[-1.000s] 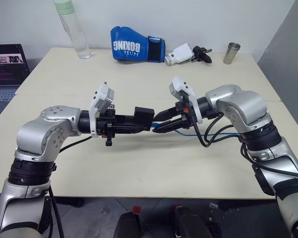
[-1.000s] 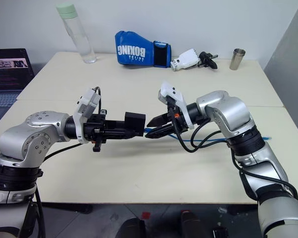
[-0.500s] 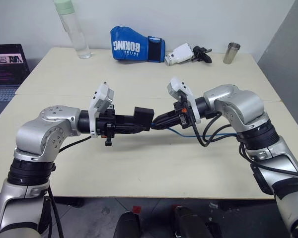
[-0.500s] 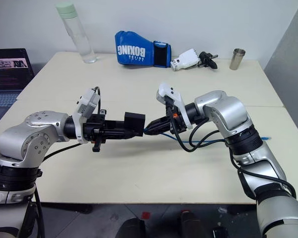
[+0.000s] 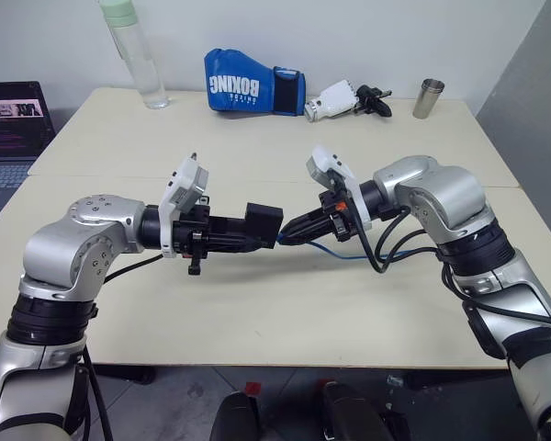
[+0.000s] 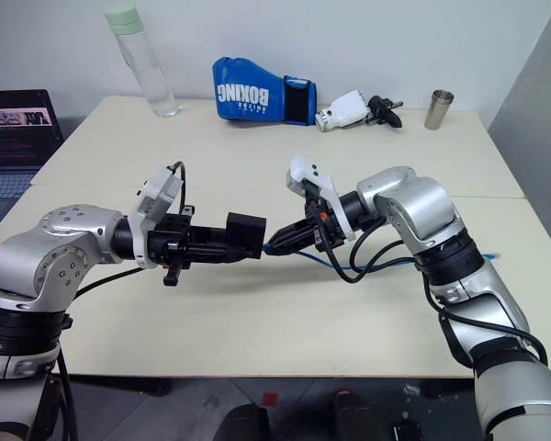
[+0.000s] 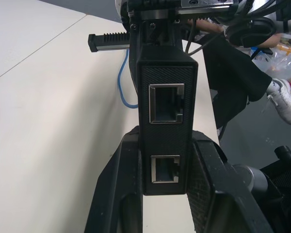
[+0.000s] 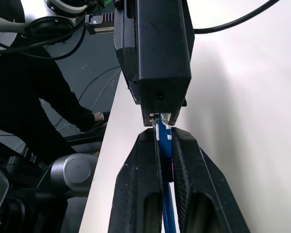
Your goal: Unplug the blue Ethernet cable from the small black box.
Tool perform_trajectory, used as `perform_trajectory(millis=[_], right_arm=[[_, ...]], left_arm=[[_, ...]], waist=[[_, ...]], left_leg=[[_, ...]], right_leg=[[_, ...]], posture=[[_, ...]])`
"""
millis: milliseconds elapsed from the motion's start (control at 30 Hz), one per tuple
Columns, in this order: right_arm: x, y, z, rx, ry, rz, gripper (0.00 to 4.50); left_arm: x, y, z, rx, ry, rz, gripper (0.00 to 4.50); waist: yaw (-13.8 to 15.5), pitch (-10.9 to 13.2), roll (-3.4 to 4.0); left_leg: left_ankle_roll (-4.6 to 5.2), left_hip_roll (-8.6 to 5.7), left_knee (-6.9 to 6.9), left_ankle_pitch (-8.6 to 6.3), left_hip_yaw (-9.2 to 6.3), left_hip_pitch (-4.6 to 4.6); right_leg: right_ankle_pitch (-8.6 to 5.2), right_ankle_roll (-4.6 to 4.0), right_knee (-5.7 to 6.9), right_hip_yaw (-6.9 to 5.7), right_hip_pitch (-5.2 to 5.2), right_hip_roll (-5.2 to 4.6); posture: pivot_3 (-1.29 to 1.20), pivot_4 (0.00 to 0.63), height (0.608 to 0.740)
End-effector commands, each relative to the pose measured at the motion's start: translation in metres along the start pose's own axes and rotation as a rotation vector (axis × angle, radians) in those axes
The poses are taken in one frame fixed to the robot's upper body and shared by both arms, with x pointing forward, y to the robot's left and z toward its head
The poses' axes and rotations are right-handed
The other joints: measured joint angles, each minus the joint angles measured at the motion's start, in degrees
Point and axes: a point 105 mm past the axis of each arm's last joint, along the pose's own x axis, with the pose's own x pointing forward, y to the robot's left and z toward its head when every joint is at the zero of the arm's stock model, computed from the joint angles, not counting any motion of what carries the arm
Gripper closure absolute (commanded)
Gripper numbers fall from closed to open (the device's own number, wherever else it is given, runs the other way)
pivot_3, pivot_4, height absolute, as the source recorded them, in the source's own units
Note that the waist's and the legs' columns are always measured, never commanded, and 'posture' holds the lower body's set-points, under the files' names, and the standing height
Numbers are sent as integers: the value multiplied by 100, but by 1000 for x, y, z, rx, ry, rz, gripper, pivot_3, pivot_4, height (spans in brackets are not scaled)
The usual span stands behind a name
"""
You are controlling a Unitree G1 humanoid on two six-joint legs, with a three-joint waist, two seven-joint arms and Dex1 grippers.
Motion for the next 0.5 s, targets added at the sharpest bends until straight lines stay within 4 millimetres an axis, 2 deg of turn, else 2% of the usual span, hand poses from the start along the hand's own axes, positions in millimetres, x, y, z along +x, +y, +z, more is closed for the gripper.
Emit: perform_trajectory(millis=[33, 200, 300, 400, 500], right_arm=[[-22, -9, -23, 58, 37, -105, 4479], [-38, -23, -52, 114, 65, -249, 4479], [-52, -47, -67, 127, 81, -434, 4479], [-72, -82, -88, 124, 92, -718, 4479], [-78, -97, -100, 160, 73, -852, 4479]], left_arm=[[-12, 2, 6, 23, -12, 46, 3699], [-18, 3, 4, 1, -22, 89, 3699], [-21, 5, 0, -16, -30, 122, 3699], [-22, 8, -5, -42, -53, 168, 3699], [-20, 9, -9, -52, -59, 193, 3699]], waist=[[4, 0, 0], [3, 1, -1], [-21, 1, -1], [-35, 1, -2], [-49, 1, -2]], left_leg=[[0, 0, -1, 0, 0, 0], [0, -1, 0, 0, 3, -4], [1, 0, -1, 0, 2, -2], [0, 1, -2, 0, 2, -2], [0, 0, -3, 0, 4, -3]], right_leg=[[0, 0, -1, 0, 1, 0], [0, 0, -7, 3, -2, -2], [0, 0, -4, 3, -2, 0], [0, 0, -4, 4, -2, 0], [0, 0, -7, 6, -2, -1]], posture=[[0, 150, 740], [0, 150, 740], [0, 150, 740], [0, 150, 740], [0, 150, 740]])
